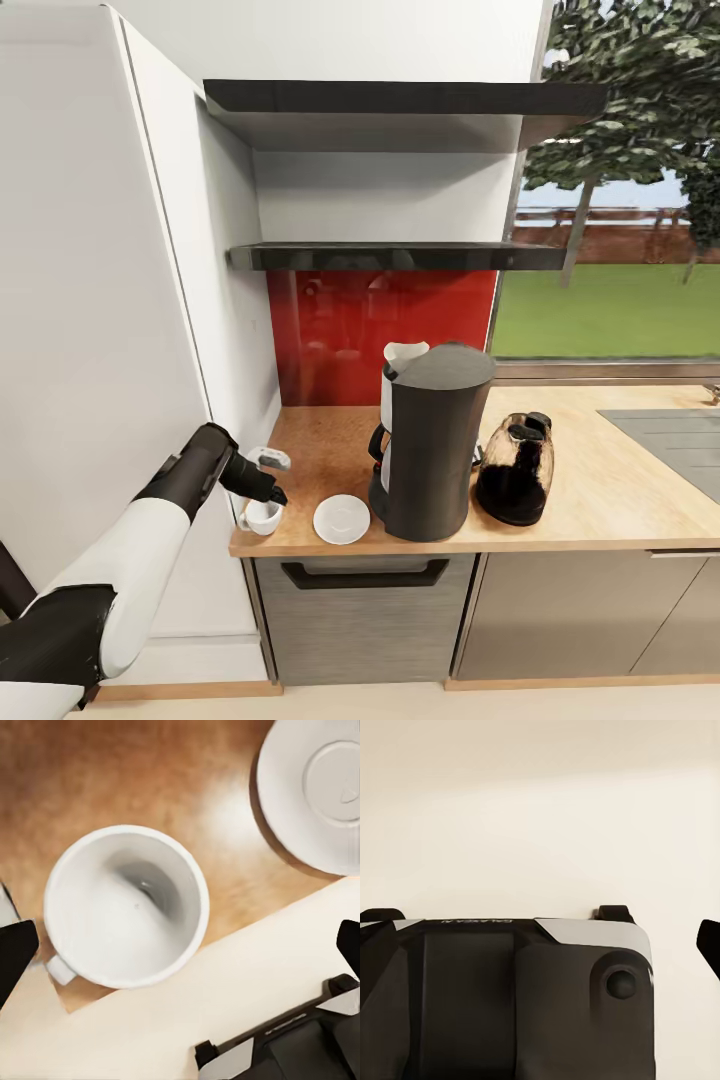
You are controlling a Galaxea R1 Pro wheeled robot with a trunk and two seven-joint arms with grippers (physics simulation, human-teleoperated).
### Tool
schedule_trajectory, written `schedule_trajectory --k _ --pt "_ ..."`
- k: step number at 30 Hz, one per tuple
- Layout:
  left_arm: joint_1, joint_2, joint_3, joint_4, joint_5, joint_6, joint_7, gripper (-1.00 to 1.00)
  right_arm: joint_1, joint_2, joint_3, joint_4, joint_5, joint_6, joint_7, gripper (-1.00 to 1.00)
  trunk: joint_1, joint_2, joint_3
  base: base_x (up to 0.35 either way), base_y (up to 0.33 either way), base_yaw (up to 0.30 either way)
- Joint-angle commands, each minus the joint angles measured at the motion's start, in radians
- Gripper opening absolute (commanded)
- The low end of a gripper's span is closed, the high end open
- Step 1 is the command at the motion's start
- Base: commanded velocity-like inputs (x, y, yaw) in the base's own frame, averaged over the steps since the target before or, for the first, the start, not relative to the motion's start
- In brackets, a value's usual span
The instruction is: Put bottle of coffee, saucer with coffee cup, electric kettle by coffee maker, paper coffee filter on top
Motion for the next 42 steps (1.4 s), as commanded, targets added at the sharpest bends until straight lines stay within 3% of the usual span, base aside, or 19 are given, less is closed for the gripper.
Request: schedule_trajectory --k 1,8,36,42 --pt "0.0 -0.001 0.005 -0.001 -0.008 0.003 0.01 1.0 0.0 0.0 -0.008 -0.001 0.007 0.001 0.002 1.0 0.0 -0.001 -0.001 0.0 0.0 0.0" --pt "0.0 -0.003 0.009 0.0 -0.003 0.002 0.042 1.0 0.0 0.0 -0.008 -0.001 0.007 0.001 0.002 1.0 0.0 -0.001 -0.001 0.0 0.0 0.0" --pt "0.018 -0.006 0.011 0.004 -0.002 0.002 0.045 1.0 0.0 0.0 -0.008 0.001 0.007 0.001 0.002 1.0 0.0 -0.001 -0.001 0.0 0.0 -0.087" --pt "0.046 -0.006 0.013 0.006 0.001 -0.073 0.05 1.0 0.0 0.001 -0.008 0.0 0.007 0.001 0.002 1.0 0.0 -0.001 -0.001 0.0 0.0 -0.009"
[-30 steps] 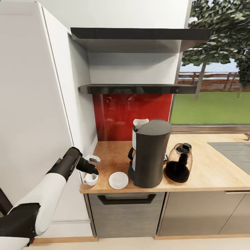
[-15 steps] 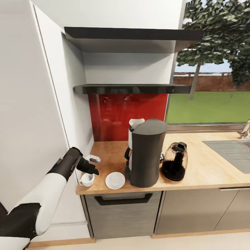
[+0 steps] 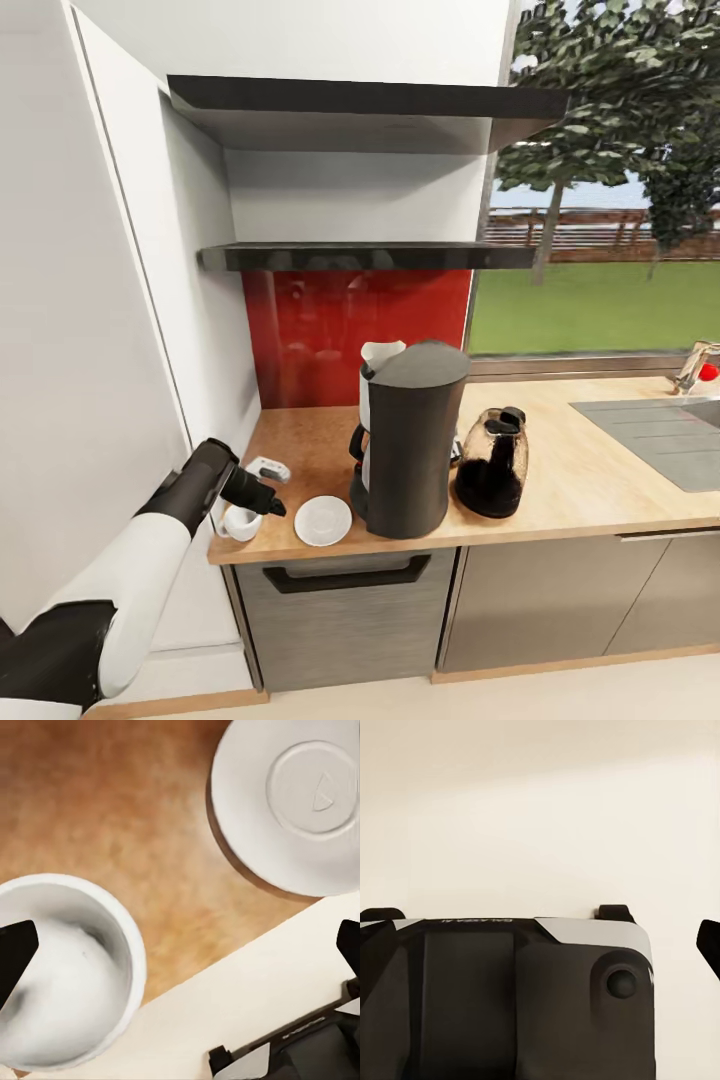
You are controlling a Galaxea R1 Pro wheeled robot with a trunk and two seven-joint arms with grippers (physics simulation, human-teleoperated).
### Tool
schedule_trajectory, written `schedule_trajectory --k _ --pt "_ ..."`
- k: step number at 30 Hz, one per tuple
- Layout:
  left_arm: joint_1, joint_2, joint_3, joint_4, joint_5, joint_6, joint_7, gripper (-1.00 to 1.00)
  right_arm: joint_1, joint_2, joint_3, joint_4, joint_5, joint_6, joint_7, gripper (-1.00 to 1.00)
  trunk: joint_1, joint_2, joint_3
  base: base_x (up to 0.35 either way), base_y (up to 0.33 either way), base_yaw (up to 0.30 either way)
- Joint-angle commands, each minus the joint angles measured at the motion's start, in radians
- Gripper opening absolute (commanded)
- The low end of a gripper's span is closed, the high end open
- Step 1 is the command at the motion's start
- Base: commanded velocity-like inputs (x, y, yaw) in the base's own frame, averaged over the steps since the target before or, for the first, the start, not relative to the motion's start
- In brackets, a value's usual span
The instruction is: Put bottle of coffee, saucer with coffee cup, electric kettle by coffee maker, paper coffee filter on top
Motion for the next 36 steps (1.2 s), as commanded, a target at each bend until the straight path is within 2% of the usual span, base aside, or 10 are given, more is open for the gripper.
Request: schedule_trajectory --k 1,4,8,13,21,33,36 --pt "0.001 -0.001 0.005 0.001 -0.004 -0.007 -0.009 1.0 0.0 0.0 -0.008 -0.001 0.007 0.001 0.002 1.0 0.0 -0.001 -0.001 0.0 0.0 -0.002" --pt "0.005 0.0 0.005 0.004 0.019 -0.02 -0.008 1.0 0.0 0.0 -0.008 0.0 0.007 0.001 0.002 1.0 0.0 -0.001 -0.001 0.0 0.0 0.0" --pt "0.008 0.001 0.004 0.006 0.03 -0.027 -0.006 1.0 0.0 0.0 -0.008 0.0 0.007 0.001 0.002 1.0 0.0 -0.001 -0.001 0.0 0.0 0.0" --pt "0.011 0.002 0.004 0.007 0.033 -0.032 -0.006 1.0 -0.001 0.0 -0.008 0.0 0.007 0.001 0.002 1.0 0.0 -0.001 -0.001 0.0 0.0 0.0" --pt "0.054 0.01 0.005 0.006 0.034 -0.069 -0.006 1.0 0.0 0.0 -0.008 0.0 0.007 0.001 0.002 1.0 0.0 -0.001 -0.001 0.0 0.0 0.0" --pt "0.082 0.02 0.005 0.006 0.032 -0.074 -0.006 1.0 0.0 0.0 -0.008 0.0 0.007 0.001 0.002 1.0 0.0 -0.001 -0.001 0.0 0.0 0.0" --pt "0.084 0.029 0.005 0.006 0.032 -0.075 -0.006 1.0 0.0 0.0 -0.008 0.0 0.007 0.001 0.002 1.0 0.0 -0.001 -0.001 0.0 0.0 0.0"
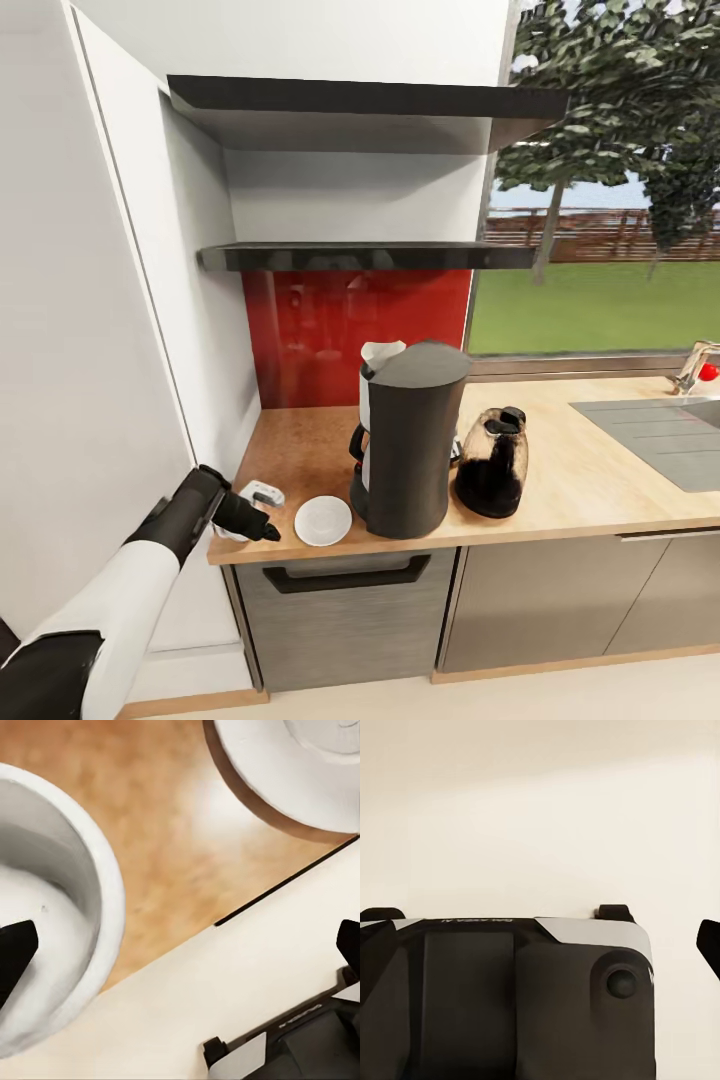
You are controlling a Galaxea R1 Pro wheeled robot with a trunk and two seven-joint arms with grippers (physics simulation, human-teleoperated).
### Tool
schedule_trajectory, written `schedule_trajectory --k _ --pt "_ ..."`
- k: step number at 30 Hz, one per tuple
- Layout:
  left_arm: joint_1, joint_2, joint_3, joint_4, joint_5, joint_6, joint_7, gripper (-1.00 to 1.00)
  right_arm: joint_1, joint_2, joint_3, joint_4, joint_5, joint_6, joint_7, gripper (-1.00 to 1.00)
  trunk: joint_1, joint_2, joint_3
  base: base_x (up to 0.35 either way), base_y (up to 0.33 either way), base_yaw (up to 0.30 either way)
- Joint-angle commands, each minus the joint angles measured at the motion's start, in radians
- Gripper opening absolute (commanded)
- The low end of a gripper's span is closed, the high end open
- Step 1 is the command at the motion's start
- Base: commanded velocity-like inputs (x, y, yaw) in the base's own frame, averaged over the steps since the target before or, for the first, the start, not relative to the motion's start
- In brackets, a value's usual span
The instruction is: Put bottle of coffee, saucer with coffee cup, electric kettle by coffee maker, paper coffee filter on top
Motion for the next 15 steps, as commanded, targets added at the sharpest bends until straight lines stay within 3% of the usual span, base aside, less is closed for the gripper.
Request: schedule_trajectory --k 1,15 --pt "0.0 0.001 0.005 -0.001 -0.01 0.003 -0.01 1.0 0.0 0.0 -0.008 -0.001 0.007 0.001 0.002 1.0 0.0 -0.001 -0.001 0.0 0.0 0.0" --pt "0.0 0.016 0.005 -0.009 -0.01 -0.02 -0.004 1.0 -0.001 0.0 -0.009 -0.001 0.007 0.001 0.002 1.0 0.0 -0.001 -0.001 0.0 0.0 0.0"
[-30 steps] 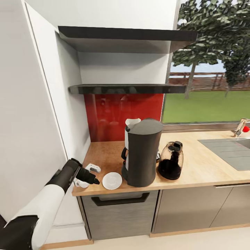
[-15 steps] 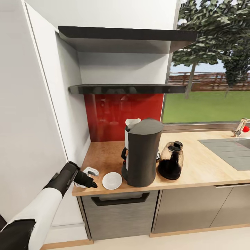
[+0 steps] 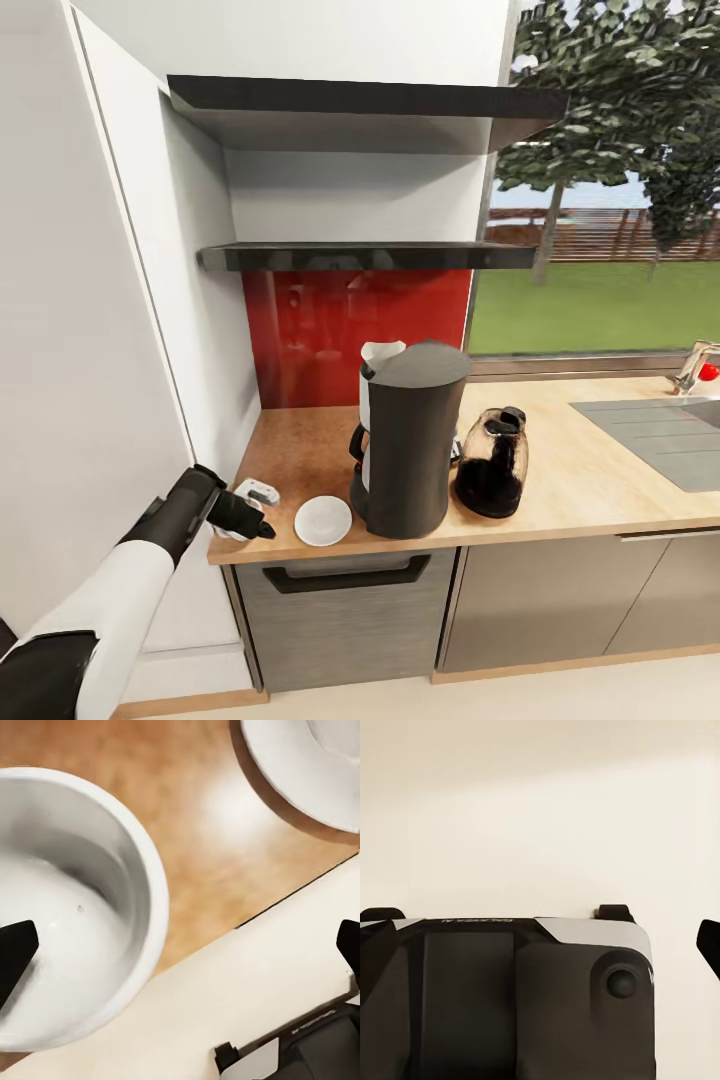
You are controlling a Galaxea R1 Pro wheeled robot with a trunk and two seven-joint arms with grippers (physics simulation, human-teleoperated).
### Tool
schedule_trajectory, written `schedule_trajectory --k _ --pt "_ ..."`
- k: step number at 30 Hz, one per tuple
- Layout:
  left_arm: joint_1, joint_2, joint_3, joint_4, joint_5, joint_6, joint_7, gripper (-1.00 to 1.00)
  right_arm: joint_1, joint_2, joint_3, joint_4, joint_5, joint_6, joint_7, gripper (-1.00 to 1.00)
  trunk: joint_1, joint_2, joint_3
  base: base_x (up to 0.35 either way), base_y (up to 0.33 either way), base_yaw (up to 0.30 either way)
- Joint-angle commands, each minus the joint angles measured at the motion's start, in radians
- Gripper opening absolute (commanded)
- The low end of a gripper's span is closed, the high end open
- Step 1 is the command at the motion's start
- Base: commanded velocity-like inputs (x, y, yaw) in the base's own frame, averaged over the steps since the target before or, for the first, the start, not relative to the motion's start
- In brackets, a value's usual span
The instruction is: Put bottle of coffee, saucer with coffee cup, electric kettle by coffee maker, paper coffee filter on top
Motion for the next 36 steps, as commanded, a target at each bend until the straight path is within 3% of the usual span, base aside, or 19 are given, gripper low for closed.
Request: schedule_trajectory --k 1,7,26,36 --pt "0.0 0.0 0.005 -0.001 -0.01 -0.005 -0.003 1.0 0.0 0.0 -0.008 -0.001 0.007 0.001 0.002 1.0 0.0 -0.001 -0.001 0.0 0.0 0.0" --pt "0.0 -0.001 0.005 0.001 -0.007 -0.024 0.052 1.0 0.0 0.0 -0.007 -0.001 0.007 0.001 0.002 1.0 0.0 -0.001 -0.001 0.0 0.0 0.0" --pt "0.0 -0.012 0.005 0.002 0.001 -0.028 0.059 1.0 0.0 0.0 -0.008 -0.001 0.007 0.001 0.002 1.0 0.0 -0.001 -0.002 0.0 0.0 0.0" --pt "0.0 -0.013 0.005 -0.001 0.001 -0.028 0.059 1.0 0.0 -0.003 -0.009 -0.002 0.007 0.001 0.002 1.0 0.0 -0.001 -0.016 0.0 0.0 0.0"
